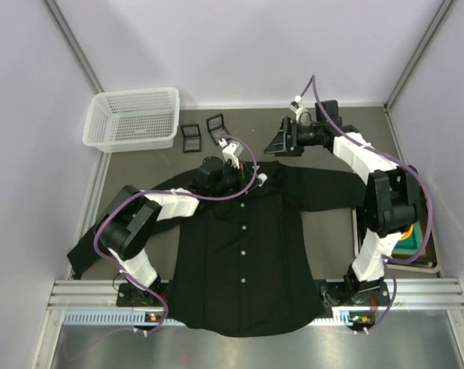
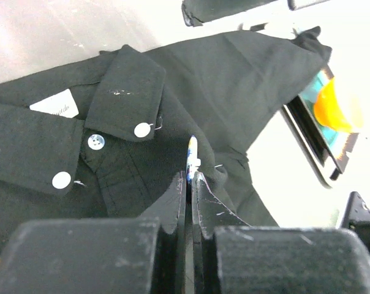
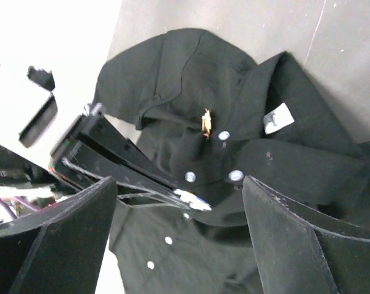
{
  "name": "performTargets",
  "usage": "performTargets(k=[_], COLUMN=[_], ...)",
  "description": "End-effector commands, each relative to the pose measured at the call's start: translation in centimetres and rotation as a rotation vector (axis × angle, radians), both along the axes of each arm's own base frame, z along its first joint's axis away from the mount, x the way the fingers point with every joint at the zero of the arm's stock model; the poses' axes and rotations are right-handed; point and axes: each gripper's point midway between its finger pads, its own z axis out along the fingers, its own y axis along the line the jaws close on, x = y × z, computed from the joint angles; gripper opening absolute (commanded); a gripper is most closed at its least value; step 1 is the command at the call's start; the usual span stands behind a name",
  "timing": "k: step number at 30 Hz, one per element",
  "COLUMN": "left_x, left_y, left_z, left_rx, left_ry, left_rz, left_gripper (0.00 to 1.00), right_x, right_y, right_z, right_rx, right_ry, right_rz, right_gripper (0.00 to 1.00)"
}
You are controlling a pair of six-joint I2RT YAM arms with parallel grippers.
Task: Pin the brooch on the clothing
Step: Pin the brooch to the clothes.
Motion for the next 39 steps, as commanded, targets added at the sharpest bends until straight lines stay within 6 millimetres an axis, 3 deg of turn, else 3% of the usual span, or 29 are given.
performTargets(k=[1, 3, 7, 14, 21, 30, 39], left_x=[-2.2, -2.5, -3.8, -5.8, -6.4, -7.4, -7.8], left_y=[-1.7, -1.6, -1.9, -1.6, -0.6, -0.6, -0.5], left_z=[4.5, 4.8, 5.8, 7.3, 6.7, 7.1, 7.1], left_rx=[-0.136, -0.130, -0.148, -0.170, -0.156, -0.163, -0.170], left_ry=[-0.098, -0.115, -0.169, -0.247, -0.257, -0.309, -0.332], left_rz=[-0.202, -0.244, -0.364, -0.499, -0.538, -0.612, -0.636], left_gripper=[0.00, 0.00, 0.00, 0.00, 0.00, 0.00, 0.00], right_x=[-1.6, -2.5, -4.7, -8.3, -11.2, -12.3, -12.7], right_y=[-1.9, -2.5, -2.9, -3.5, -3.9, -2.0, -1.3], right_z=[3.4, 4.6, 4.3, 3.6, 1.9, 1.1, -0.4], right_rx=[0.066, 0.076, 0.054, 0.063, 0.022, -0.019, -0.027], right_ry=[-0.304, -0.410, -0.610, -0.684, -0.738, -0.854, -0.913], right_rz=[0.184, 0.237, 0.385, 0.489, 0.537, 0.650, 0.719], right_gripper=[0.81, 0.80, 0.75, 0.67, 0.62, 0.56, 0.53])
